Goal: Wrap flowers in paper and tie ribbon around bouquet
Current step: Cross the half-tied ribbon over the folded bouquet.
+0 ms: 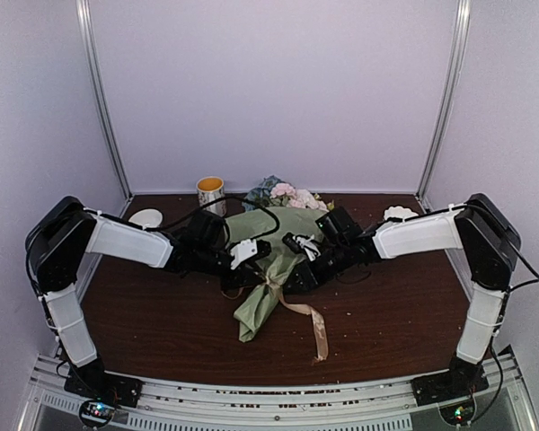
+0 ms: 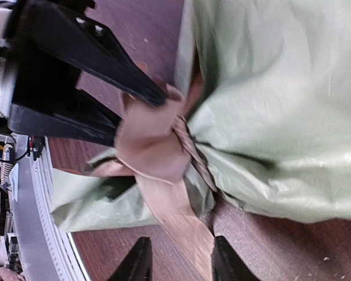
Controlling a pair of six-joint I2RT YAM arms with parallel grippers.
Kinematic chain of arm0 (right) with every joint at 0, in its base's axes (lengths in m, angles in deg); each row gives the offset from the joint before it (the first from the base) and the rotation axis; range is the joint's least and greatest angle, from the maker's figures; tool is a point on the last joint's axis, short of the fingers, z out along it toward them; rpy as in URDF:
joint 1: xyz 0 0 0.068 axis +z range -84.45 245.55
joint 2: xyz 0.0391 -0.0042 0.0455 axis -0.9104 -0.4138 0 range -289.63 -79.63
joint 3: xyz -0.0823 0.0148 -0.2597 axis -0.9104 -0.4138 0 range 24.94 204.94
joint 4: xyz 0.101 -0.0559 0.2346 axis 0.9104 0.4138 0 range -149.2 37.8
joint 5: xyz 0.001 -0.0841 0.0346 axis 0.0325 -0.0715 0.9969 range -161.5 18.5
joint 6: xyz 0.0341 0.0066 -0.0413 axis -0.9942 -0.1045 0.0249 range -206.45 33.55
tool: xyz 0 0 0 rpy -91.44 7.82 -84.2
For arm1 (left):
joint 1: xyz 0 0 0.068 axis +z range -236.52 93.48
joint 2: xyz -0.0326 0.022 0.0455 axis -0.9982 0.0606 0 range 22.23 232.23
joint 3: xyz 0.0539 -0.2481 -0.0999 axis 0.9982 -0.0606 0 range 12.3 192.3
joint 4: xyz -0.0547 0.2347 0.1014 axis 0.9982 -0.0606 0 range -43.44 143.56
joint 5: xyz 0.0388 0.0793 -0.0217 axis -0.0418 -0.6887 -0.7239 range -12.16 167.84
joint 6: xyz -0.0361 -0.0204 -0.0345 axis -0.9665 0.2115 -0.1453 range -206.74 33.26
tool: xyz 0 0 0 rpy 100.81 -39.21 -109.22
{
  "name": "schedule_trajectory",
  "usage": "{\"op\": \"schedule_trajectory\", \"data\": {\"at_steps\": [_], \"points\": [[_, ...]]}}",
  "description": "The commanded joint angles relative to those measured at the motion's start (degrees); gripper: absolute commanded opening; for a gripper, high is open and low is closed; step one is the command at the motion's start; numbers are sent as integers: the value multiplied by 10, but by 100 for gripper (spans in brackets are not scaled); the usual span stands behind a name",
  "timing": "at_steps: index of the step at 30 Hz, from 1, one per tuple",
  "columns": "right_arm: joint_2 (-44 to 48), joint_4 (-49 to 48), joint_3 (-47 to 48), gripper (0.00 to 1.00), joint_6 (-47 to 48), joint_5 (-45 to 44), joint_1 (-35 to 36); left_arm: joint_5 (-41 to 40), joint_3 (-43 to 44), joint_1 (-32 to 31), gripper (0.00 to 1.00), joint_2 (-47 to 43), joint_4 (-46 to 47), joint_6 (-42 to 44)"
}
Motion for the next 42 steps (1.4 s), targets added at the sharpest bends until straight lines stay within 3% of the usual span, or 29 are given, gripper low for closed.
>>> {"op": "schedule_trajectory", "data": {"at_steps": [1,14,21,27,30,34,42], "points": [[1,-51,-25,40,-6,-24,20,15,17,1,28,6,-8,11],[-40,-64,-24,42,-8,-48,32,12,17,0,23,7,12,-19],[-46,-79,-27,20,-17,-65,31,10,15,0,18,9,27,-33],[-36,-79,-19,0,-20,-70,31,13,14,0,7,9,30,-44],[-20,-81,-22,0,-24,-60,32,13,11,0,0,10,39,-57],[6,-77,-25,0,-24,-51,40,-19,-6,0,0,11,81,-94],[26,-138,-35,0,-63,-46,66,16,-15,0,0,12,98,-124]]}}
